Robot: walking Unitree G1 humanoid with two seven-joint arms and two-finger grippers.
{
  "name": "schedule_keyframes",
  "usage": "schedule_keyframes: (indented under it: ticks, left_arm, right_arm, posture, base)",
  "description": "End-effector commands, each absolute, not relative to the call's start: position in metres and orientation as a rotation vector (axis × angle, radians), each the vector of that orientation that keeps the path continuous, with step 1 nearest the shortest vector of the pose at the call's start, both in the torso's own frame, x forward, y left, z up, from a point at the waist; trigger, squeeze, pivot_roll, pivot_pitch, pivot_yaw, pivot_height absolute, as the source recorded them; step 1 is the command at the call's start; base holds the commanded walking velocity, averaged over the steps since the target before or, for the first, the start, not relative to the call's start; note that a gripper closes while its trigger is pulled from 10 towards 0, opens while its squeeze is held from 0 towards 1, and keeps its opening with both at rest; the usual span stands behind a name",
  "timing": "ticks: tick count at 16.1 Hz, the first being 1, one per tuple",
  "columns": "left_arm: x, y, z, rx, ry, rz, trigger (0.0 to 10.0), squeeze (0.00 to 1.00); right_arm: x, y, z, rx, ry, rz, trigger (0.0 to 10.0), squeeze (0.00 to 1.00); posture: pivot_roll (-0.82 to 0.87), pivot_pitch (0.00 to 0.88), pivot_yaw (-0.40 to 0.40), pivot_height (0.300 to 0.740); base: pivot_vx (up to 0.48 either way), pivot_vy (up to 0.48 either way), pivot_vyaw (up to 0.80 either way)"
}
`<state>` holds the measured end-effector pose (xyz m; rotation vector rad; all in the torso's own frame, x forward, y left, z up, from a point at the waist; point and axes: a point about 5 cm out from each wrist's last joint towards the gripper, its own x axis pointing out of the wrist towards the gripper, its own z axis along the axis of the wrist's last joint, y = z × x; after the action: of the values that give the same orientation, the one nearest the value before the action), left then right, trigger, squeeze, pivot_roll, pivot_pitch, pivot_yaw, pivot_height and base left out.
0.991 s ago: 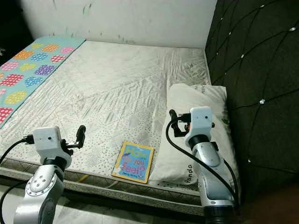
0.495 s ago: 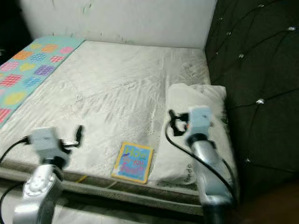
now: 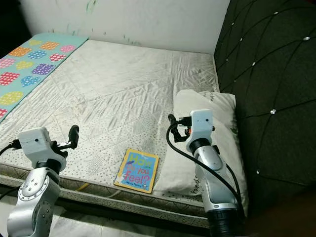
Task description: Clean up the room
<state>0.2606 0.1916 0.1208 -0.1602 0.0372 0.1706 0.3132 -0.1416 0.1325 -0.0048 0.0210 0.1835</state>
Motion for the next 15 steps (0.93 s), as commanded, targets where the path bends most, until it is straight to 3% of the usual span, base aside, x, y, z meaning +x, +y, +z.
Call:
schedule_keyframes:
  ticks: [1, 6, 13, 15]
  left_arm:
    - [0.26, 0.192, 0.117, -0.168, 0.06, 0.168, 10.0, 0.0]
    - [0.26, 0.191, 0.116, -0.187, 0.059, 0.164, 10.0, 0.0]
    - [0.261, 0.19, 0.116, -0.187, 0.058, 0.166, 10.0, 0.0]
    - [0.261, 0.189, 0.117, -0.171, 0.044, 0.155, 10.0, 0.0]
  right_arm:
    - [0.316, -0.143, 0.134, -0.001, 0.027, 0.181, 10.0, 0.0]
    - [0.316, -0.143, 0.133, 0.004, 0.031, 0.191, 10.0, 0.0]
    - [0.314, -0.136, 0.132, -0.009, 0.03, 0.259, 10.0, 0.0]
    - [0.313, -0.133, 0.129, -0.098, 0.019, 0.277, 10.0, 0.0]
  posture:
    - [-0.12, 0.0, -0.033, 0.74]
    - [-0.11, 0.0, -0.034, 0.74]
    - [-0.11, 0.0, -0.037, 0.74]
    - [-0.11, 0.0, -0.037, 0.74]
  base:
    - [0.0, 0.0, -0.79]
    - [0.0, 0.439, -0.8]
    - [0.0, 0.48, 0.0]
    - [0.0, 0.0, 0.0]
